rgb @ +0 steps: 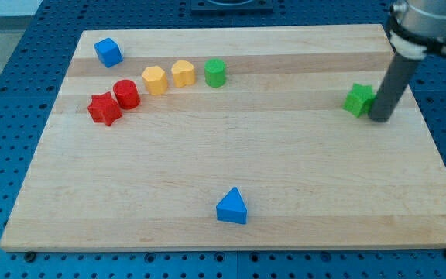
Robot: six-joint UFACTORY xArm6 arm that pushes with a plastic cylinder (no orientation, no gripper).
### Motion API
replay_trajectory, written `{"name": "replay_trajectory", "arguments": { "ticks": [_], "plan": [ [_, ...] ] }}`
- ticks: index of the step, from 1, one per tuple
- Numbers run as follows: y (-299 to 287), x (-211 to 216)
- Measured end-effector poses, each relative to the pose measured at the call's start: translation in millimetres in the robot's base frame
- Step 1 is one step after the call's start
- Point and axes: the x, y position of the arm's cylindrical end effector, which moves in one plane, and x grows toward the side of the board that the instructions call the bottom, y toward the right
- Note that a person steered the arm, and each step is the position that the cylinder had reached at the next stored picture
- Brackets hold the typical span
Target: Push the green star towards the green circle
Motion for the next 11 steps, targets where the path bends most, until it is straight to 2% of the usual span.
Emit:
{"name": "replay_trajectory", "arguments": {
  "ticks": [1,5,6,7,8,11],
  "plan": [
    [-7.3,-1.3],
    [-91.8,-61.0],
    [-46.6,-43.3],
    [-25.3,-78.9],
    [-42.8,-102.2],
    [-132.7,-63.5]
  ]
}}
